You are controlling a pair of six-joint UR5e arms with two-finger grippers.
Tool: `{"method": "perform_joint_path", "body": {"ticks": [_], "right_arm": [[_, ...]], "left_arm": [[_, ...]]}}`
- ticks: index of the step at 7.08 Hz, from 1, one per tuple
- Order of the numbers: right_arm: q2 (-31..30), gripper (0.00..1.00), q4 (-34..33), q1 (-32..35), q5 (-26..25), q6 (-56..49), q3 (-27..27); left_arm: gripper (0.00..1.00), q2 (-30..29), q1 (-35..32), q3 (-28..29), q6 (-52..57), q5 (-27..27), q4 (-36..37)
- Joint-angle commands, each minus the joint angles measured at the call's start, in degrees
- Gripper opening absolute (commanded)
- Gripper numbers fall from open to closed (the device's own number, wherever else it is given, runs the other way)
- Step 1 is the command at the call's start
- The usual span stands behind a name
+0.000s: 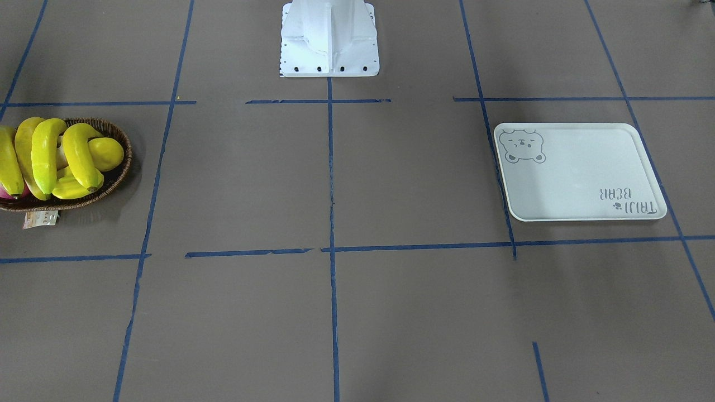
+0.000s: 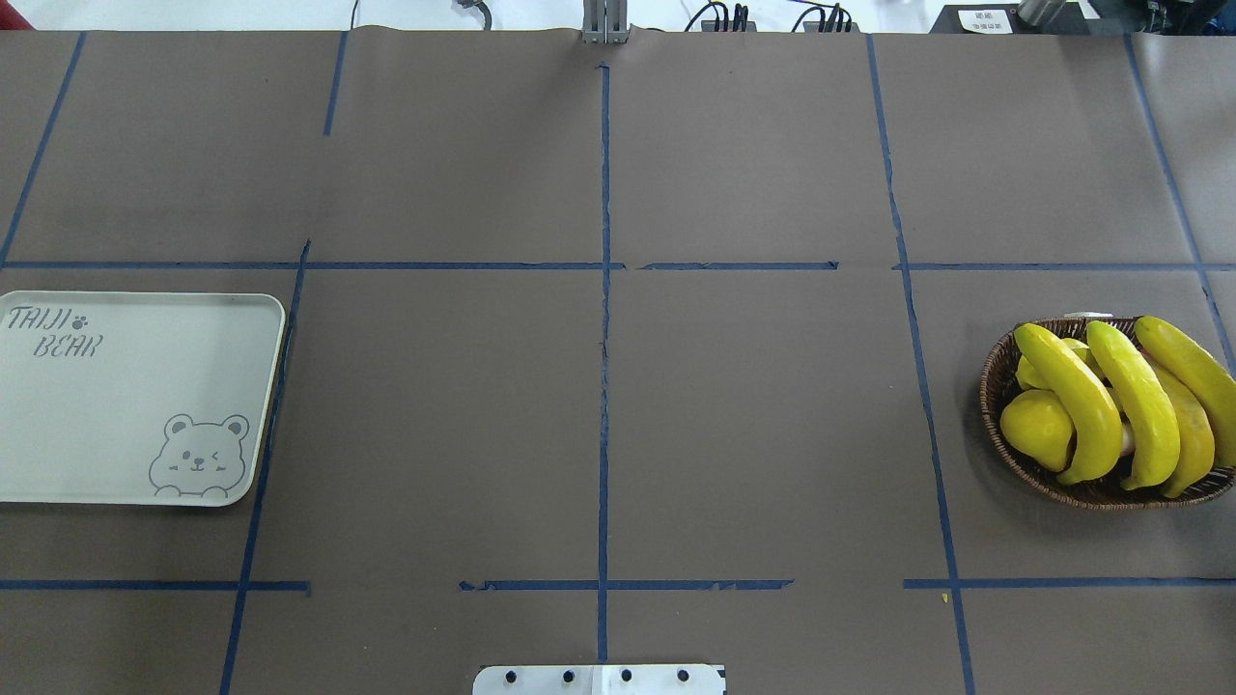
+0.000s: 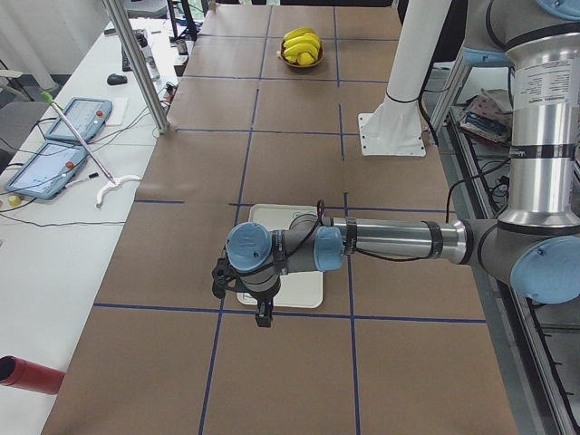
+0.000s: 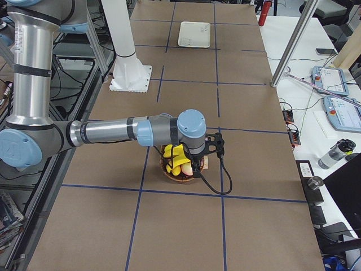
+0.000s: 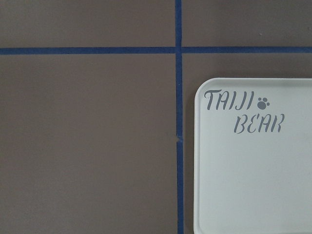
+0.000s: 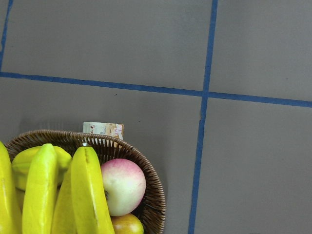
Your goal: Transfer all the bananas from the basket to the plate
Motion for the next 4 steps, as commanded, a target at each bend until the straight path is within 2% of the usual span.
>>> {"method": "perform_joint_path", "body": {"ticks": [1, 2, 4], "right_arm": [[-6.43, 1.0, 15.73, -8.25, -5.41, 11.96, 1.28], [-8.14, 1.0, 23.93, -9.6, -6.5, 18.53, 1.1], [-8.59, 1.0, 26.29, -14.94, -6.33, 21.83, 1.28]], "left_arm": [[1.0, 0.09, 0.0, -0.09, 0.16, -0.07, 0.0], [1.0, 0.09, 0.0, 0.0, 0.16, -0.07, -0.35], [1.0, 0.0, 0.08, -0.09, 0.16, -0.07, -0.44]]}}
